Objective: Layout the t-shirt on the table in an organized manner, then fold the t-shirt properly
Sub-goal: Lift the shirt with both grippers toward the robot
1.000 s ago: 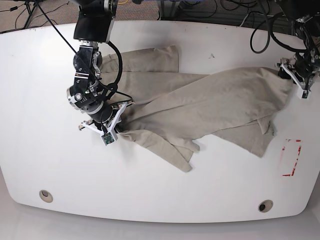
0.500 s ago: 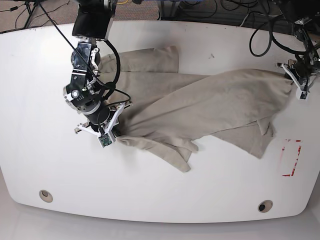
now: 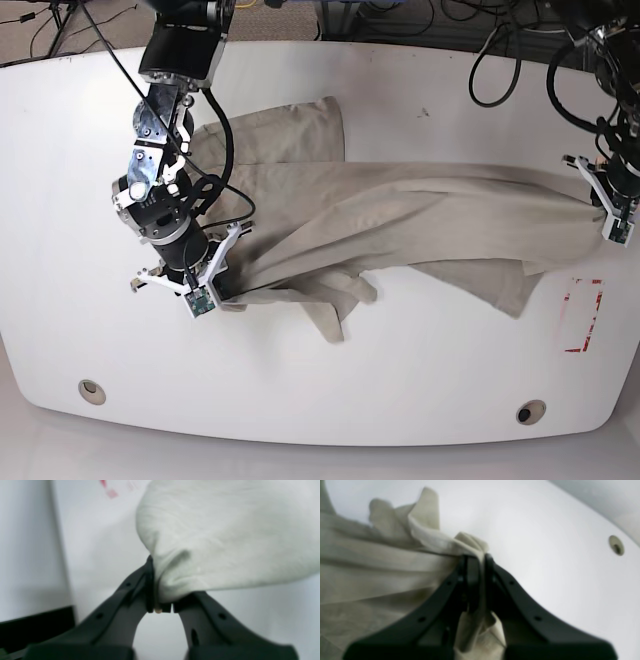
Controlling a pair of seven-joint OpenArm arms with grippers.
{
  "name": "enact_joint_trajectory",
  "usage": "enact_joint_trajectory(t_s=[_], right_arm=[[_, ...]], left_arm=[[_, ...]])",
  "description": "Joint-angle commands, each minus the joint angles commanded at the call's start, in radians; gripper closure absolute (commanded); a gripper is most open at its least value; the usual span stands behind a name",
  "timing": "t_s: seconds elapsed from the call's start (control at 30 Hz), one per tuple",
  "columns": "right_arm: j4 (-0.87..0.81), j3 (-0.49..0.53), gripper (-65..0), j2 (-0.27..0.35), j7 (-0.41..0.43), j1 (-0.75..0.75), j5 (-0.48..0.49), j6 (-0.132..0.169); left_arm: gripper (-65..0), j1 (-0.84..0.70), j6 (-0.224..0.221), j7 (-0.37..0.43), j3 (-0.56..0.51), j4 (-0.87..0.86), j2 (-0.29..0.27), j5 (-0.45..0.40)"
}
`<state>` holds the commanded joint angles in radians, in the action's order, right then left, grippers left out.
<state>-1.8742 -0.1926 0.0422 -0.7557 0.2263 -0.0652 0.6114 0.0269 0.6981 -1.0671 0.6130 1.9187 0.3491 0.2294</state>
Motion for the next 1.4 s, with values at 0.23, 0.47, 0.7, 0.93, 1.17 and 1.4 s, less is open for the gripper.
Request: enact_joint_trajectory(t_s=[0.23, 0.47, 0.7, 0.93, 1.17, 1.4], right_arm=[[0.02, 0.002, 0.0, 0.055, 0.0, 0.15, 0.002, 0.0], [0.084, 0.002, 0.0, 0.114, 0.0, 0.341, 0.002, 0.0], [0.16, 0.003, 0.0, 0.169, -0.002, 0.548, 0.002, 0.0], [0.196, 0.043, 0.0, 0.219, -0.037, 0.732, 0.002, 0.002], [0.201, 0.155, -0.2, 0.282, -0.08, 0.859, 0.009, 0.002], [0.199, 0.153, -0.2, 0.308, -0.081, 0.855, 0.011, 0.002]], left_arm=[[0.0, 0.247, 0.0, -0.112, 0.0, -0.002, 0.002, -0.002], [0.0, 0.476, 0.0, -0.169, -0.08, -0.003, 0.002, -0.002], [0.0, 0.692, 0.0, -0.221, -0.129, -0.005, 0.002, -0.002], [0.0, 0.864, 0.0, -0.255, -0.164, -0.006, 0.002, -0.002], [0.0, 0.997, 0.0, -0.259, -0.196, -0.081, 0.002, -0.002], [0.0, 0.979, 0.0, -0.259, -0.199, -0.101, 0.002, 0.0]])
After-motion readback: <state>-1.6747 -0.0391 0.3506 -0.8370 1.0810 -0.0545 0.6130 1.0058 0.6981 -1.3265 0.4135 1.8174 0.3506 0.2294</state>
